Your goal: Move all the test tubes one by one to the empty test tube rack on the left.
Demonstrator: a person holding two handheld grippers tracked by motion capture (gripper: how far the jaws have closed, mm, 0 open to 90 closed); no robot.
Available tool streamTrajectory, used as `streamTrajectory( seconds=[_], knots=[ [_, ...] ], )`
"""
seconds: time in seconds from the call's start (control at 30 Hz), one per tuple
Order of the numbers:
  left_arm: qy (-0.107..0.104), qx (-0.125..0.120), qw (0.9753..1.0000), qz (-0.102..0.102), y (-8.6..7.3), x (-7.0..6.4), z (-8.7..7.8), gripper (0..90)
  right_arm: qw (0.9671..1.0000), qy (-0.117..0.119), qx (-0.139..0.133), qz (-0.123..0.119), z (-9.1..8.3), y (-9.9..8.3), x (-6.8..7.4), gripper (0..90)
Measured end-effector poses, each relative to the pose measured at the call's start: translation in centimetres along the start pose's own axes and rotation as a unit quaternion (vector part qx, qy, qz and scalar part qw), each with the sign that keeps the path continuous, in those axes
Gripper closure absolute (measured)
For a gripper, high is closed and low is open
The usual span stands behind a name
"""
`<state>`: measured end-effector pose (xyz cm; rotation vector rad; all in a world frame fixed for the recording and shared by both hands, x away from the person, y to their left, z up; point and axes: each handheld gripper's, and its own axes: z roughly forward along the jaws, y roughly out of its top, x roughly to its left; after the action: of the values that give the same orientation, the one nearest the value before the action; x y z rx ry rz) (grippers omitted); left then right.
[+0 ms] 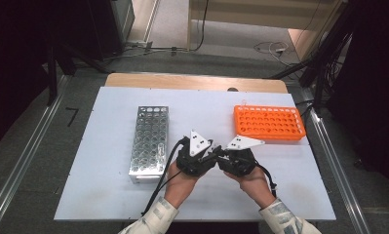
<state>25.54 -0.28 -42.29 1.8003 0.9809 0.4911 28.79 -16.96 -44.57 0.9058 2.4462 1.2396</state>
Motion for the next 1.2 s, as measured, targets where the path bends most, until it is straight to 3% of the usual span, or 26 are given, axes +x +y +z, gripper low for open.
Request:
streamTrajectory(
  seconds=[0.13,0.6,0.83,1.2],
  knots=[
    [-0.004,0.003,1.0,0.006,0.0,-0.3,0.3,72.6,1.0,0.0,0.0,0.003,-0.1,-0.1,-0.1,72.8],
    [0.006,0.004,0.9999,0.008,0.3,-0.4,0.5,74.9,1.0,-0.003,-0.007,0.006,-0.3,-0.1,-0.2,72.2],
    [0.022,0.009,0.9997,0.0,1.1,0.3,0.4,75.3,0.9998,0.012,-0.011,0.013,-0.6,0.0,-0.3,50.3],
    [0.045,-0.002,0.9988,-0.018,2.1,2.3,-1.4,75.3,0.9995,0.014,-0.021,0.017,-1.2,0.2,-0.5,43.1]
  ],
)
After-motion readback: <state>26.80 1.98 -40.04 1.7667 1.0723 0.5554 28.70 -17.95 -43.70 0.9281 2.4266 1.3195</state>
